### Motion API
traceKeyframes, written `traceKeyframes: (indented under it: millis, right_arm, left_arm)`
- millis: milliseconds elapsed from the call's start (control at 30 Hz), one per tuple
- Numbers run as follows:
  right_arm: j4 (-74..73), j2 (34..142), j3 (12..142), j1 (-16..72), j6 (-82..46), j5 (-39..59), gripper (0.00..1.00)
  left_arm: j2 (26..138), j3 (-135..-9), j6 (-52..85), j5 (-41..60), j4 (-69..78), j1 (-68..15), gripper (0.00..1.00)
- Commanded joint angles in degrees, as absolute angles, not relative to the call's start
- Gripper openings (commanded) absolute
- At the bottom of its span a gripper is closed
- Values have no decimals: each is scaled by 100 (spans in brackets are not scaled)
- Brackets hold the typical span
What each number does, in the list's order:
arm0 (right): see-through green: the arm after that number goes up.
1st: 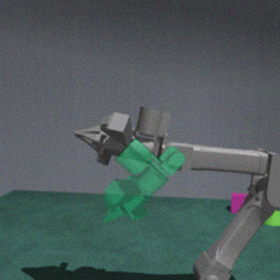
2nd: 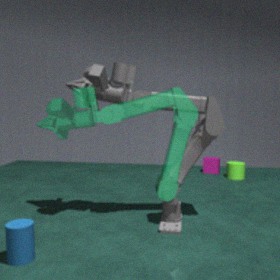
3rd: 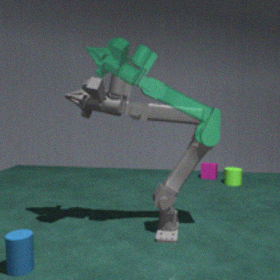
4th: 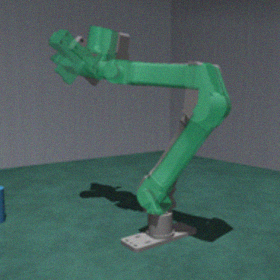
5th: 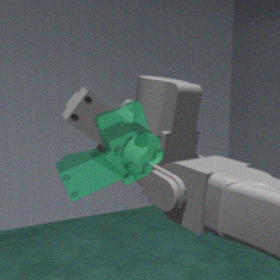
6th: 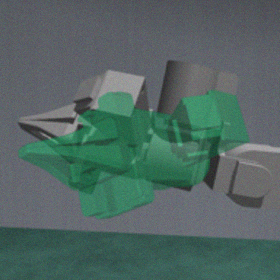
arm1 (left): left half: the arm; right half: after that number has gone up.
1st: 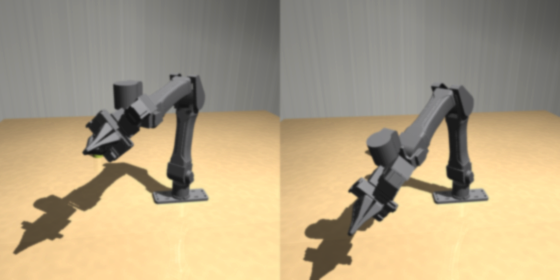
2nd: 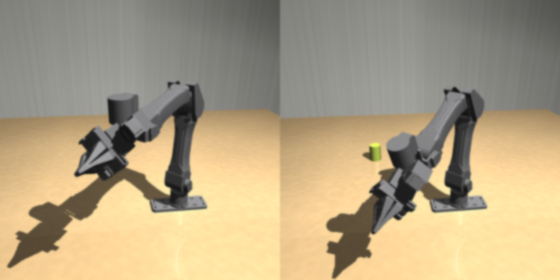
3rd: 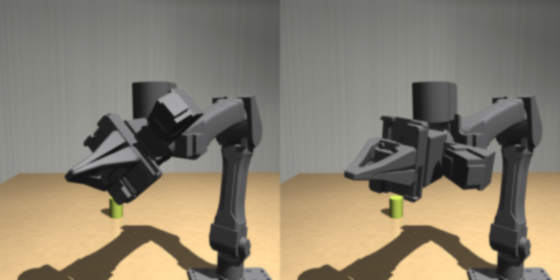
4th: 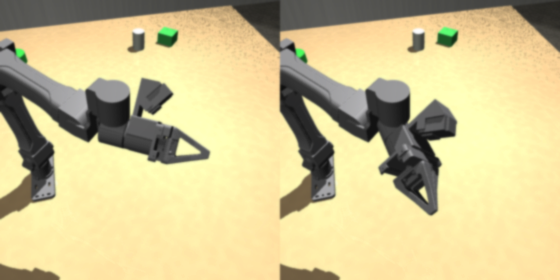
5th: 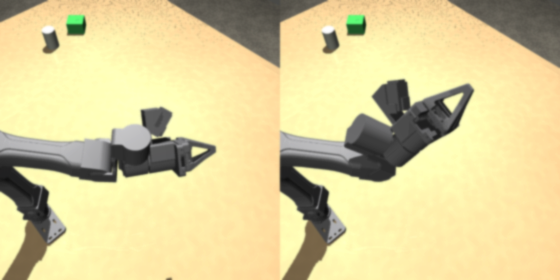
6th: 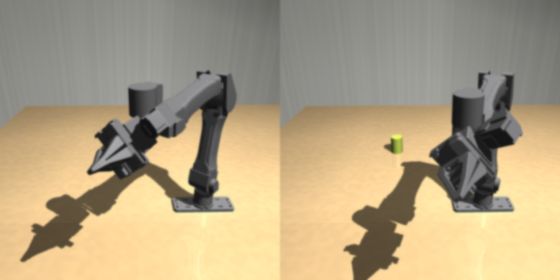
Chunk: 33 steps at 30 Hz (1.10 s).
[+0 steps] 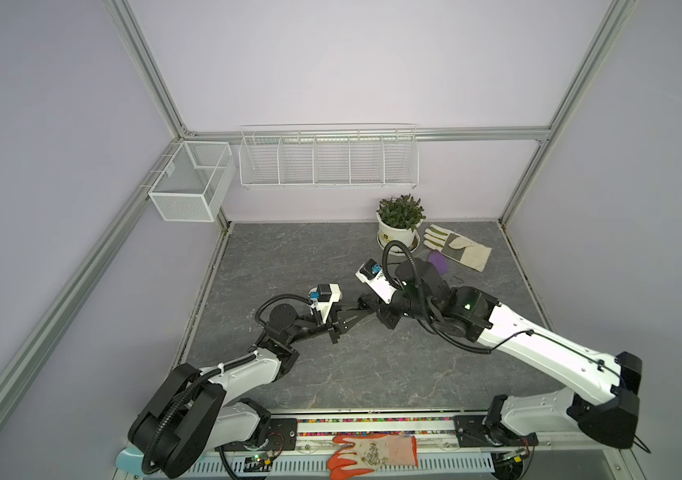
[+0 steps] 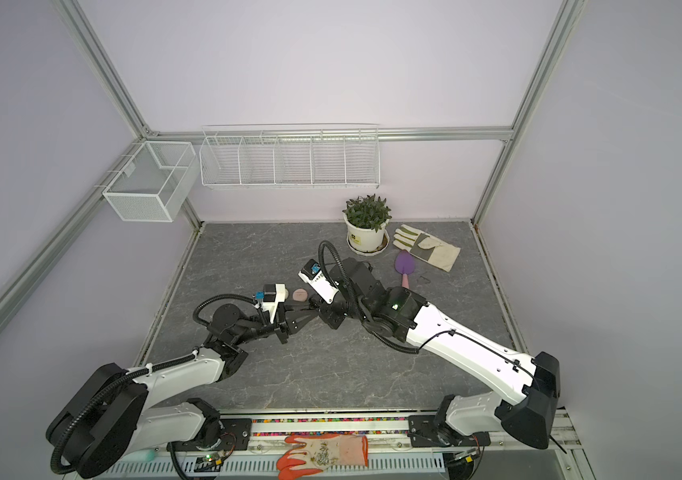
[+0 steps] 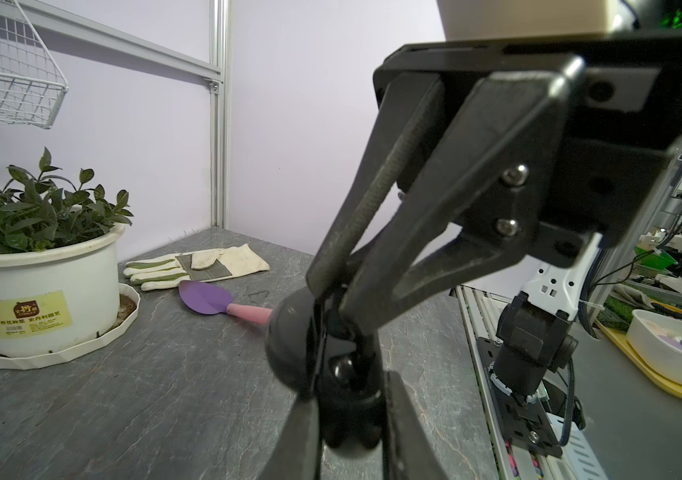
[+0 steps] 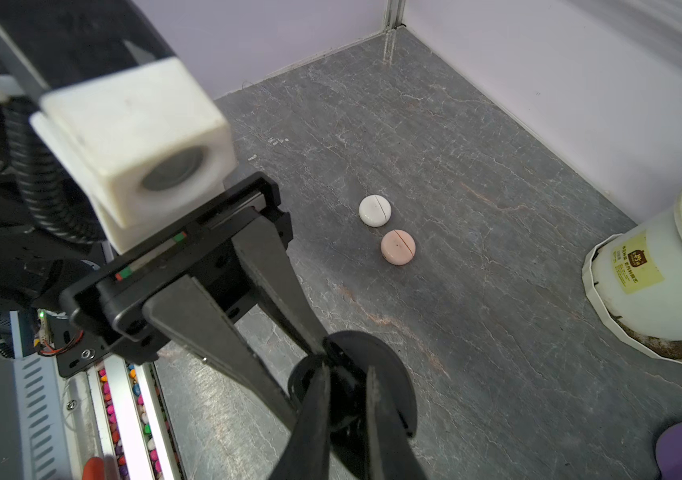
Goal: Insert the wireless bluetooth earbuds into the charging case
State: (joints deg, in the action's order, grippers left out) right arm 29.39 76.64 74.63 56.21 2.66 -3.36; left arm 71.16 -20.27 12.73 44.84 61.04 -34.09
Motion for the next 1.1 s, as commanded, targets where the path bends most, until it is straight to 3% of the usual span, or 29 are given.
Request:
traceKeyframes:
  millis: [0, 333, 533, 600, 833, 1067]
  right_arm:
    - [3069, 7803, 7536, 5681, 389, -274, 14]
    - [3140, 7863, 7520, 5744, 448, -180, 21]
    - [3449, 7989, 7901, 5740, 539, -305, 45]
    - [3642, 7981, 8115, 5744, 545, -376, 49]
    - [3720, 7326, 8128, 5553, 134, -526, 51]
    - [3687, 6941, 6935, 4022, -993, -690, 45]
  left_arm:
    - [7018, -2064, 1101, 4491, 6108, -3375, 0]
    - [7065, -2096, 1074, 4468, 6115, -3375, 0]
    - [7036, -2083, 1027, 4447, 6074, -3375, 0]
    - [7023, -2073, 1007, 4445, 6030, -3375, 0]
    - [7120, -2060, 1015, 4457, 6054, -3375, 0]
    - [7193, -2083, 1084, 4518, 6123, -3375, 0]
